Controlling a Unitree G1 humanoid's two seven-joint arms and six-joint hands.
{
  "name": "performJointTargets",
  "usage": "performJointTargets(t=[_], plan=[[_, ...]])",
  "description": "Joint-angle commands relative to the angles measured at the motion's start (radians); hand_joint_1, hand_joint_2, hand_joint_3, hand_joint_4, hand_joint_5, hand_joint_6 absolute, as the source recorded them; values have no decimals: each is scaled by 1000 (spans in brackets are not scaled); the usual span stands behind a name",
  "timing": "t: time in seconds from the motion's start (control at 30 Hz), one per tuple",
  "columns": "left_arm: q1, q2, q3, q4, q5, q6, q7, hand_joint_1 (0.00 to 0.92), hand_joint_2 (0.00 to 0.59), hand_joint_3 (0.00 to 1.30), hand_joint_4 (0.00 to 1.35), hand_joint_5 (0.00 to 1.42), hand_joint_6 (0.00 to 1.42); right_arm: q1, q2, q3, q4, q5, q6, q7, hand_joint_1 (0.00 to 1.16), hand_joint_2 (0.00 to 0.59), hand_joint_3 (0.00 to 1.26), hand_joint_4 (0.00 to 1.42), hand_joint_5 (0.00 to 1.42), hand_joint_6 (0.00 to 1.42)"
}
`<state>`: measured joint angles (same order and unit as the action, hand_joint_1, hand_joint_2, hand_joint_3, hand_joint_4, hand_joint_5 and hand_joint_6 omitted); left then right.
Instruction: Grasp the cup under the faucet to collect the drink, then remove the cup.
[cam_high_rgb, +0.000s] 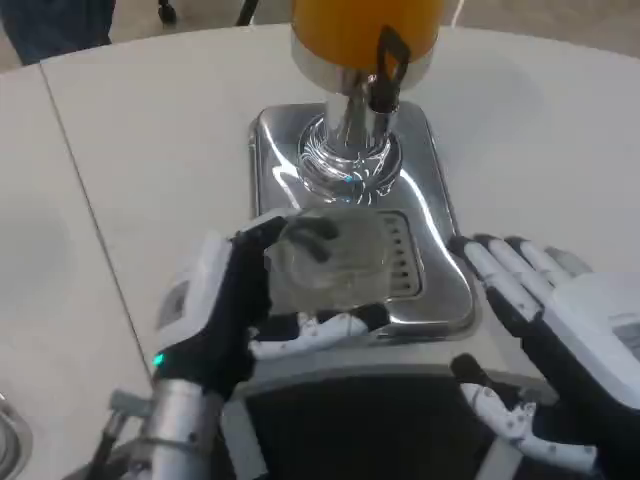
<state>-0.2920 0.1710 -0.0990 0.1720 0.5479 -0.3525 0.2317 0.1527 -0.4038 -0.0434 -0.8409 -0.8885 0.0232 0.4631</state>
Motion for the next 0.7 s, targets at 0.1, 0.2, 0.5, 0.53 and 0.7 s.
performJointTargets(t=[0.1,0.2,0.5,0.53,0.7], plan=[[-141,-40,-50,196,7,-41,90,678,63,1082,1153,1393,1424,34,0,-14,-44,-6,1,17,288,540,0,0,0,32],[-196,-42,-60,276,5,-54,120,679,64,1084,1153,1393,1424,54,0,-34,-60,0,0,19,291,537,0,0,0,32],[-338,-40,-84,487,16,-77,222,685,66,1086,1153,1393,1424,71,24,-26,-97,-18,9,47,295,539,0,0,0,33],[-348,-40,-86,501,15,-77,233,685,66,1086,1153,1393,1424,72,27,-25,-100,-19,9,52,294,540,0,0,0,33],[-388,-52,-85,563,7,-44,287,686,67,1086,1153,1393,1424,70,44,-21,-107,-36,11,61,293,541,0,0,0,33]])
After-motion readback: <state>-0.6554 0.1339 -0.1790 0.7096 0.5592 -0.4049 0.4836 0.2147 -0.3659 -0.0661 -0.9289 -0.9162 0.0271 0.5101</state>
